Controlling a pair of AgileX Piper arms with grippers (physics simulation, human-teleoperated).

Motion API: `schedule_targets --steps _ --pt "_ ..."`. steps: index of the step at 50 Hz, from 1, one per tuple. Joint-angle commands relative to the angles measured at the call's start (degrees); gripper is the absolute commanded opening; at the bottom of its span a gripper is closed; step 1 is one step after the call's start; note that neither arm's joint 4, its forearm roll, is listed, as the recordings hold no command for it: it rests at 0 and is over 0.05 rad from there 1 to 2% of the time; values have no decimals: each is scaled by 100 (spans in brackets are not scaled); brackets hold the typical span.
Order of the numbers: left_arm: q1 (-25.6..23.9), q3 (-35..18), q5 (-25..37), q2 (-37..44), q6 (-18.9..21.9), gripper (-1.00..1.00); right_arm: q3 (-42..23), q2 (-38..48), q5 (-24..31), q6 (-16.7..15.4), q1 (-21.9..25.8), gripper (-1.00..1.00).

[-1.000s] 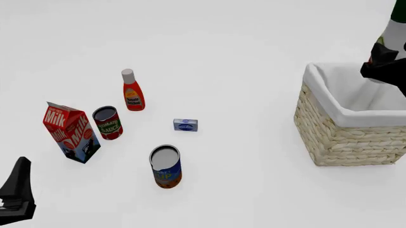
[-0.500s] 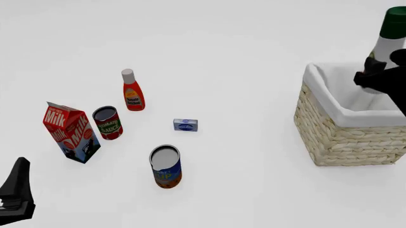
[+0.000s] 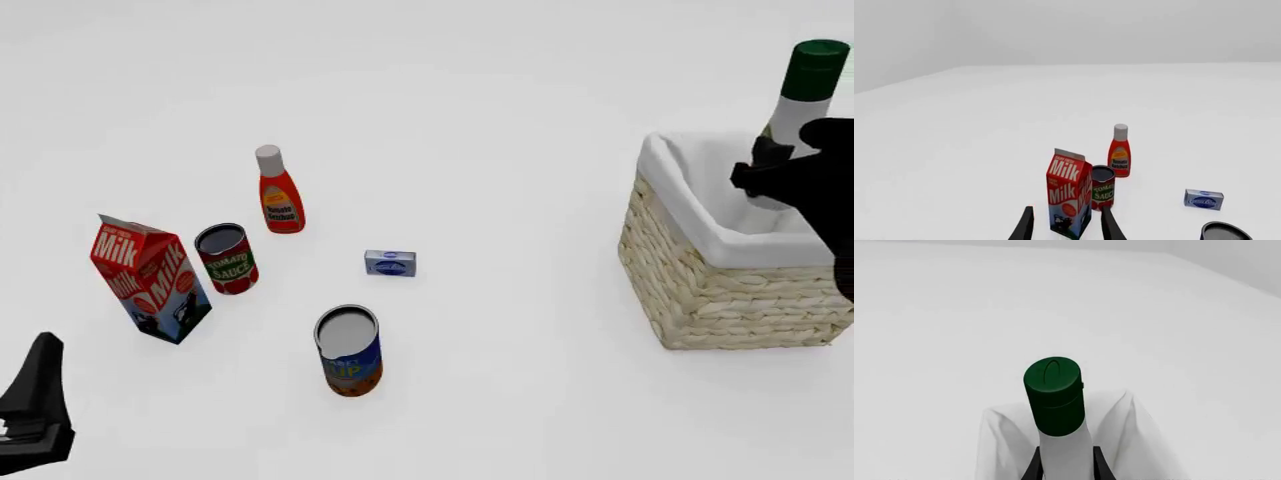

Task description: Pick the salad dressing and place it in the basket.

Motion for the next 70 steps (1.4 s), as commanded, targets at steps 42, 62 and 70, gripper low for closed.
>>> schedule_targets --steps 42,62,70 --pt "68 0 75 0 -13 100 -44 542 -380 297 8 -100" --pt "45 0 77 0 -27 100 -15 472 -357 352 42 100" --pt "48 0 72 0 -30 100 17 385 -339 356 89 100"
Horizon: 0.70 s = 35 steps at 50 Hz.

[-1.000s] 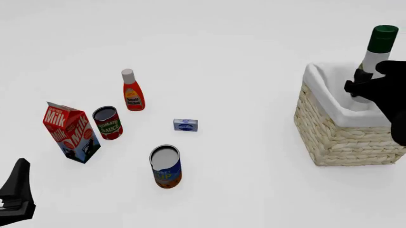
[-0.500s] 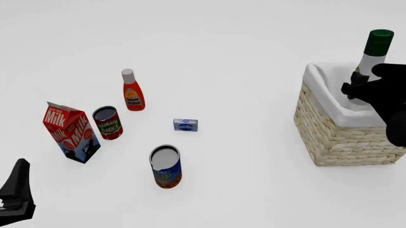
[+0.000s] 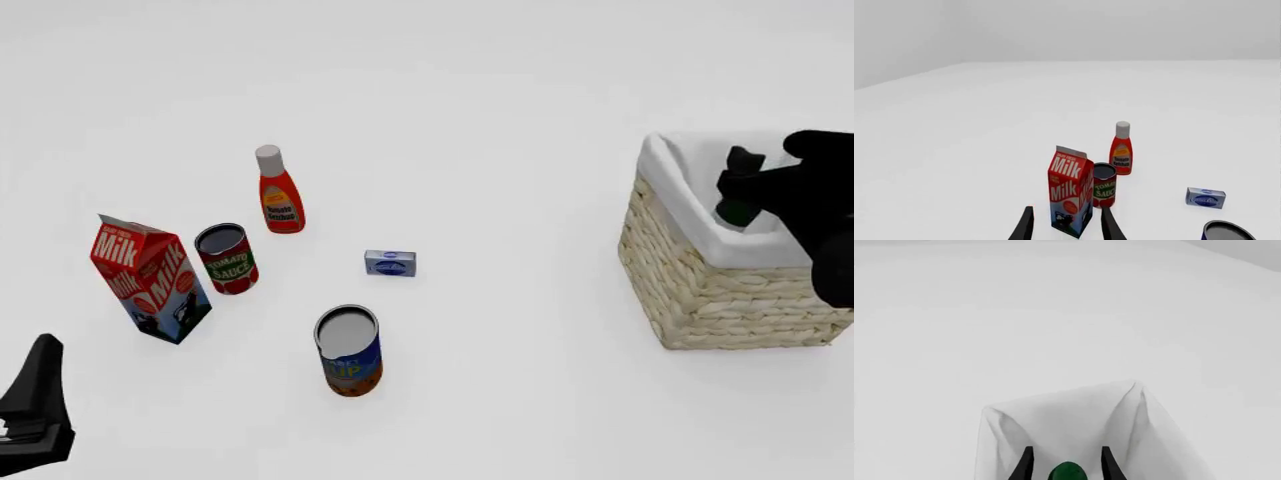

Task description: Pick the salad dressing and place it in the basket.

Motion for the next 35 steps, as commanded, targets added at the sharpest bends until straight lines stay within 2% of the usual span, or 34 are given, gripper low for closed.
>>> schedule_targets --steps 1,14,28,35 --pt "-6 0 -2 0 -5 100 44 -135 18 6 84 100" --pt "-16 0 -1 0 10 100 269 -628 130 -59 164 100" --pt "-50 0 14 0 38 100 983 -1872 348 -166 303 100" --pt "-88 0 -7 0 41 100 1395 -2726 668 -243 404 100"
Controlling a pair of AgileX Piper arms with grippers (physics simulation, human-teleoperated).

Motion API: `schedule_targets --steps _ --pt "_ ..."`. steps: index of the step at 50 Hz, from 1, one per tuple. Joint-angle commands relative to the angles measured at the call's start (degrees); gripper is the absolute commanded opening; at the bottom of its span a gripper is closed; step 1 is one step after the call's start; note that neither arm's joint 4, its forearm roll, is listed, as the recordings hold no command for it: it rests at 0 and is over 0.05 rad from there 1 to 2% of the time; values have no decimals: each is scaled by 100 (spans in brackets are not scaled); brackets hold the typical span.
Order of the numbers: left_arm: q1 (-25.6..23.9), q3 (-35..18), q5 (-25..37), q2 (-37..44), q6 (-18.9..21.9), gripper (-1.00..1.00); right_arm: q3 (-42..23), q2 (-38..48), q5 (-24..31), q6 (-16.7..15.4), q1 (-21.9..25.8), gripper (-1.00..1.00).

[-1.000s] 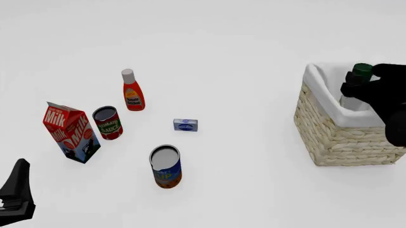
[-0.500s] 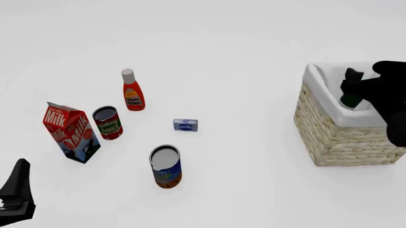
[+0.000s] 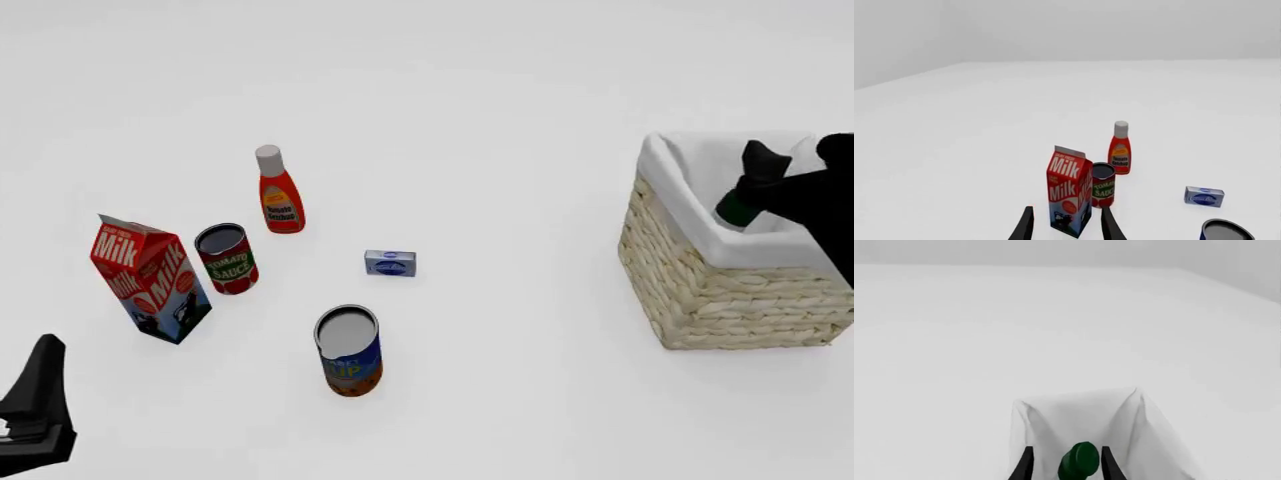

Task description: Pick the salad dressing and place it in the basket.

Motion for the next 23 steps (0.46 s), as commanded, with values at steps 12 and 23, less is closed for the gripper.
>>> schedule_targets --steps 12,23 --pt "-126 0 -19 -1 5 100 1094 -2172 817 -122 185 100" --pt "-151 0 8 -1 13 100 1486 -3785 1860 -89 266 100"
